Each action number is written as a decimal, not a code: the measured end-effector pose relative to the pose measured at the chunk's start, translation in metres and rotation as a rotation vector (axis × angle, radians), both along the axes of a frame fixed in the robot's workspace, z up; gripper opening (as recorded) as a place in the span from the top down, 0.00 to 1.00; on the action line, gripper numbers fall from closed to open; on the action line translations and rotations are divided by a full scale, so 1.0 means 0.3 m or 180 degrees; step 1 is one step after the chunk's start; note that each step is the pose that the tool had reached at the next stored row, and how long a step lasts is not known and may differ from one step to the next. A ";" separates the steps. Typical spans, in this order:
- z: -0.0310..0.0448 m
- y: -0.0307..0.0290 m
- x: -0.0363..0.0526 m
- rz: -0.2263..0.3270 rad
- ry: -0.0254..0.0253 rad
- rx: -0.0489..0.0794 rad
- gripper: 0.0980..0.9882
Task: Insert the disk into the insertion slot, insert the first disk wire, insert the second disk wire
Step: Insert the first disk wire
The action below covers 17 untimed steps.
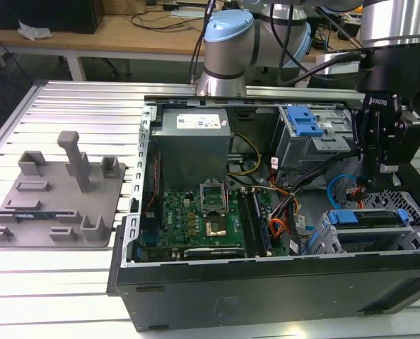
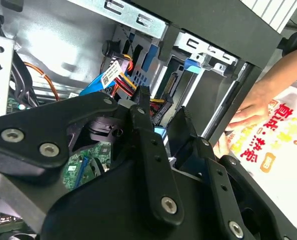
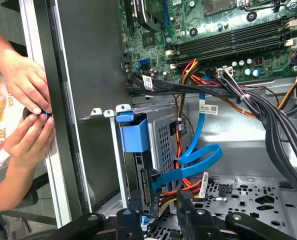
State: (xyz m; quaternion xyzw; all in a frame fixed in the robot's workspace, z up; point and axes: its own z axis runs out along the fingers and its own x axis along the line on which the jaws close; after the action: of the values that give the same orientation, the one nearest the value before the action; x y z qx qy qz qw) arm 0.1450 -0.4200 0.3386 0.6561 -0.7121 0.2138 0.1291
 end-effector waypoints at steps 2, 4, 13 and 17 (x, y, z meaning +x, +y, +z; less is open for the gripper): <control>-0.002 0.000 0.000 0.0000 0.0000 0.0001 0.74; -0.003 0.000 0.000 0.0000 0.0000 0.0000 0.82; -0.003 0.000 -0.006 0.0000 -0.0001 -0.0009 0.82; -0.004 0.000 -0.005 0.0001 -0.0001 -0.0012 0.82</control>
State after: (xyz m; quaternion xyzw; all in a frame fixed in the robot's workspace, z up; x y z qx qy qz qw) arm 0.1436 -0.4199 0.3376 0.6560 -0.7116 0.2153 0.1302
